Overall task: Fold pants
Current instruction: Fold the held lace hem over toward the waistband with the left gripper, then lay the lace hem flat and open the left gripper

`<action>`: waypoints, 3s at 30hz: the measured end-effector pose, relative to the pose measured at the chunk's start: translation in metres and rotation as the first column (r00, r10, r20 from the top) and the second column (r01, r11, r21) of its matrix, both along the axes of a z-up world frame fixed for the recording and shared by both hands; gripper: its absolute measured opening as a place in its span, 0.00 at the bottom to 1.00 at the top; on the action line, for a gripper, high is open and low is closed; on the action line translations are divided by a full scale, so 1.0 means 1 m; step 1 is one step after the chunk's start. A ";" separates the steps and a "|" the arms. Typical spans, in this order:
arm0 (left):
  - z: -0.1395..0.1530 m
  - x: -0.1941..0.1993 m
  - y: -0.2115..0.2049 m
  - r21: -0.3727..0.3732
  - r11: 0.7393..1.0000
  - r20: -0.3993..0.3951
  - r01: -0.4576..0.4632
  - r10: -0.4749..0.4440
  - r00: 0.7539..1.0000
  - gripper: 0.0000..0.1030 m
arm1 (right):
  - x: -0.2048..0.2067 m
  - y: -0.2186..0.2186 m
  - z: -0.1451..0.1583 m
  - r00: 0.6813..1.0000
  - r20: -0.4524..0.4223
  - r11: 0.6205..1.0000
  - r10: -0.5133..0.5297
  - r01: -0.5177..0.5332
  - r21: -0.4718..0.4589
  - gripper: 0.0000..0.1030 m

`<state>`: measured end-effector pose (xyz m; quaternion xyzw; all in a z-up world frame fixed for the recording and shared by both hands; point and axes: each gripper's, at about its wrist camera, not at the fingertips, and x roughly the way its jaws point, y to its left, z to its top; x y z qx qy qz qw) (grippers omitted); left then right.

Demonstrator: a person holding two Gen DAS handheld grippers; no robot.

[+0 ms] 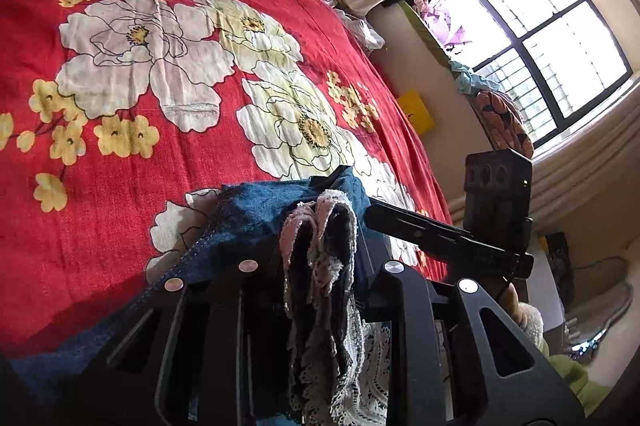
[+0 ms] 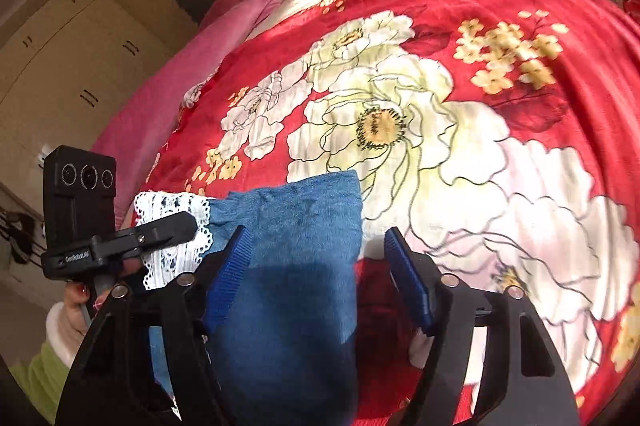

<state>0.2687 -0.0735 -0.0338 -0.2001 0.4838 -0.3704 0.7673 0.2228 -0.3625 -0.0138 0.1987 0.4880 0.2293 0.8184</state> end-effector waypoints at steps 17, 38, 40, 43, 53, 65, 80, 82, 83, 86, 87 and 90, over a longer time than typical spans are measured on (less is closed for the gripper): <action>0.011 -0.030 0.020 0.127 0.983 0.080 -0.130 0.121 0.989 0.49 | -0.036 -0.006 0.036 0.987 0.159 0.991 -0.031 0.051 -0.120 0.58; -0.023 -0.160 0.013 0.039 0.982 -0.174 -0.185 0.189 0.966 0.57 | -0.169 -0.029 0.016 0.984 0.175 0.991 -0.028 0.050 -0.124 0.68; -0.026 -0.156 0.009 0.029 0.980 -0.203 -0.195 0.197 0.959 0.57 | -0.169 -0.029 0.011 0.987 0.158 0.991 -0.029 0.049 -0.122 0.68; -0.027 -0.151 0.001 0.036 0.976 -0.221 -0.213 0.216 0.951 0.51 | -0.168 -0.027 0.008 0.989 0.147 0.994 -0.018 0.034 -0.101 0.68; -0.024 -0.155 0.006 0.012 0.971 -0.226 -0.239 0.236 0.945 0.18 | -0.162 -0.011 -0.004 0.996 0.069 0.998 0.052 -0.053 0.017 0.17; -0.019 -0.166 0.016 0.162 0.953 -0.136 -0.254 0.277 0.951 0.23 | -0.183 0.004 0.013 0.987 0.157 0.980 0.044 -0.013 -0.197 0.33; -0.011 -0.174 0.000 0.215 0.950 -0.082 -0.226 0.248 0.965 0.28 | -0.171 0.042 -0.010 0.970 0.145 0.937 0.195 -0.140 -0.321 0.34; -0.013 -0.173 0.000 0.230 0.947 -0.068 -0.224 0.245 0.967 0.28 | -0.170 0.040 -0.012 0.971 0.143 0.940 0.191 -0.139 -0.312 0.34; -0.012 -0.173 0.000 0.235 0.946 -0.064 -0.226 0.247 0.967 0.29 | -0.170 0.041 -0.012 0.970 0.145 0.937 0.195 -0.141 -0.318 0.34; -0.005 -0.175 -0.003 0.267 0.936 -0.029 -0.228 0.244 0.969 0.35 | -0.171 0.038 -0.009 0.972 0.141 0.946 0.186 -0.138 -0.294 0.34; -0.003 -0.176 -0.004 0.268 0.935 -0.024 -0.230 0.245 0.969 0.36 | -0.173 0.035 -0.006 0.974 0.143 0.951 0.178 -0.133 -0.281 0.35; 0.003 -0.178 0.000 0.276 0.929 -0.001 -0.246 0.256 0.967 0.40 | -0.181 0.028 0.007 0.974 0.170 0.964 0.151 -0.107 -0.244 0.47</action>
